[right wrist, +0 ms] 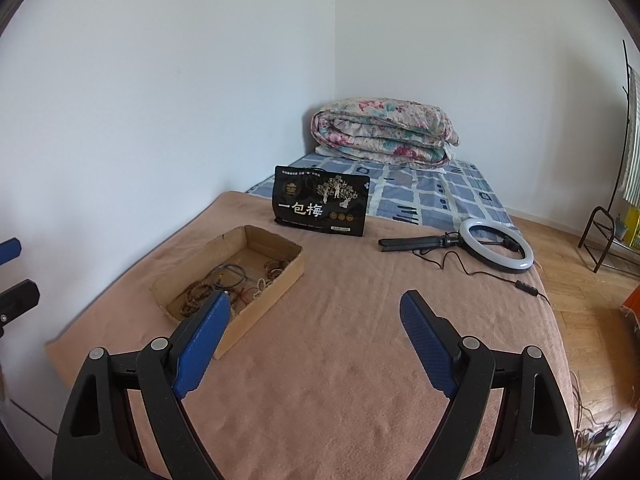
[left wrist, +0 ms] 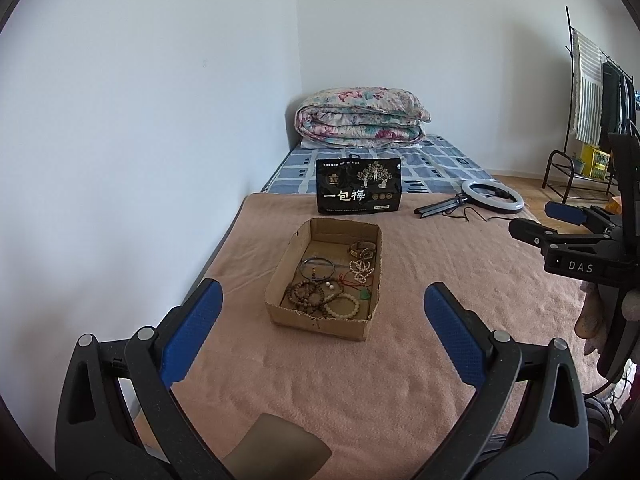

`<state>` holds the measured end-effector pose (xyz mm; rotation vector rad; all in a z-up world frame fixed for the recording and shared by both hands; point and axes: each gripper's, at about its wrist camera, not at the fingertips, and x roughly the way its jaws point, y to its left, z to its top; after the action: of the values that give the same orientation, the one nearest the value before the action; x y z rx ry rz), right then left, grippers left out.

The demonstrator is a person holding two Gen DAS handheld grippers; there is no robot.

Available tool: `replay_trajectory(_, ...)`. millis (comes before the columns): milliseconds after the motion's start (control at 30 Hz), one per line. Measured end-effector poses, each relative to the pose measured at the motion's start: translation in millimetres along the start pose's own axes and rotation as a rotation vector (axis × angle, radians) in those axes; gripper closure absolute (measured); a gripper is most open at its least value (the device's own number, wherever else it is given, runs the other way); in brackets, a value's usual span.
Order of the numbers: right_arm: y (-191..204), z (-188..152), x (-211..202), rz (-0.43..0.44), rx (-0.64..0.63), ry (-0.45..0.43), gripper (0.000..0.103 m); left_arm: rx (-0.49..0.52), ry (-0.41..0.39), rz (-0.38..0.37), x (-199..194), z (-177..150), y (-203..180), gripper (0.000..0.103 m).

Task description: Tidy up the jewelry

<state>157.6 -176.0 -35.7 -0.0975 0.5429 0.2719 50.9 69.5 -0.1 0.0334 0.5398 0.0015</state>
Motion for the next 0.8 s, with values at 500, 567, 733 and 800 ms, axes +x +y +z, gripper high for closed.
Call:
replay_trajectory(500,1.6,0.1,3.2,0.011,-0.002,0.005,0.016,0.000,-0.004,-0.004,-1.8,2.2,-0.8,0.001)
replay_trajectory(567,1.9,0.1,3.3,0.010,-0.003,0.005,0.016,0.001,-0.002,-0.004,-1.7,2.0,-0.8,0.001)
replay_trajectory(733,1.8,-0.1,2.6,0.011,0.000,0.005,0.016,0.002,-0.002,-0.005,-2.0,2.2,-1.1,0.001)
replay_trajectory(800,1.8,-0.4,2.8,0.011,0.000,0.006,0.016,0.003,-0.002,-0.005,-2.2,1.3,-1.0,0.001)
